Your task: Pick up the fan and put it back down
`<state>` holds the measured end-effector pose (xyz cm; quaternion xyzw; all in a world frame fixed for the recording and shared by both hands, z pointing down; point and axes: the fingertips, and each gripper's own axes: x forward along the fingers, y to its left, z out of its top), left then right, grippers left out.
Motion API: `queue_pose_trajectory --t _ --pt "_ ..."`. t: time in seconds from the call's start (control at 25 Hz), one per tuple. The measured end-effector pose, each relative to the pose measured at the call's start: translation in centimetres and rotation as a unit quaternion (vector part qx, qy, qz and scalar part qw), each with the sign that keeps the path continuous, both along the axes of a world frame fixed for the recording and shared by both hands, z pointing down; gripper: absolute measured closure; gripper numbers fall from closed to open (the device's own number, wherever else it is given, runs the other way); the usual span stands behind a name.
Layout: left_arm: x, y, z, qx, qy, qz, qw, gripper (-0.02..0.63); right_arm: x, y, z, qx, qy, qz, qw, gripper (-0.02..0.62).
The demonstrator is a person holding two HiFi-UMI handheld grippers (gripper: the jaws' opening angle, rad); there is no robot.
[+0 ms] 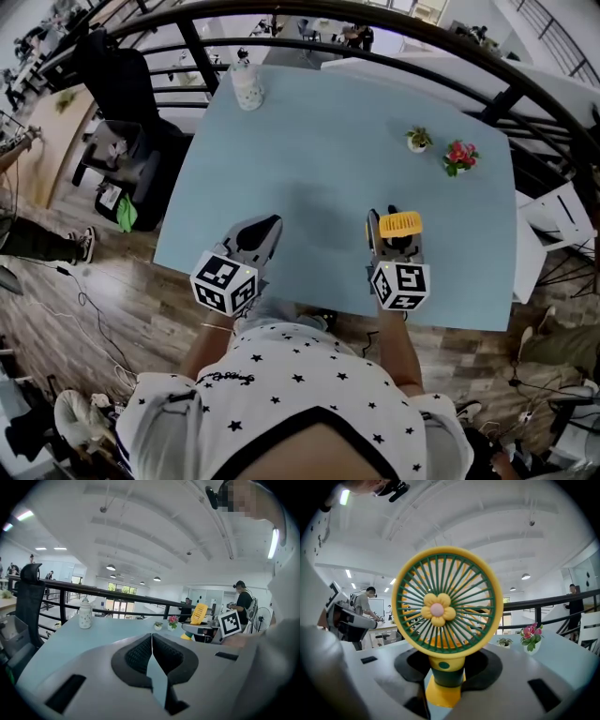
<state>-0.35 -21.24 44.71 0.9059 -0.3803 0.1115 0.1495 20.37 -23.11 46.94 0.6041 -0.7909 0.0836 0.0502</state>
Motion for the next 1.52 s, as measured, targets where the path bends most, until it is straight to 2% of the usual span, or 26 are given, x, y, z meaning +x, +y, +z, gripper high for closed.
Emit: queue_pose_trajectory --t 0.28,0.48,1.16,1.52 --pt "-2.1 -1.7 -0.1 -0.003 -0.007 -0.02 0.9998 0.577 -0.9 -2.6 2.9 -0.026 0.012 -0.003 1.0 0.436" --pt "-2.2 -2.7 0.2 -0.008 -0.013 -0.016 0.9998 0.577 -1.1 -4.0 5.4 -0.047 0.019 0.001 0.999 0.436" --pt "-3.1 -4.8 1.2 -0.022 -0.023 -0.013 0.9994 0.577 -1.6 -5.8 11.6 -0.102 0.046 0.016 0.994 0.436" --pt "-3.7 -4.7 1.1 -0.026 -0.026 -0.021 0.9991 0.577 -1.7 -5.7 12.8 -0.116 0.058 0.017 0.991 0.436"
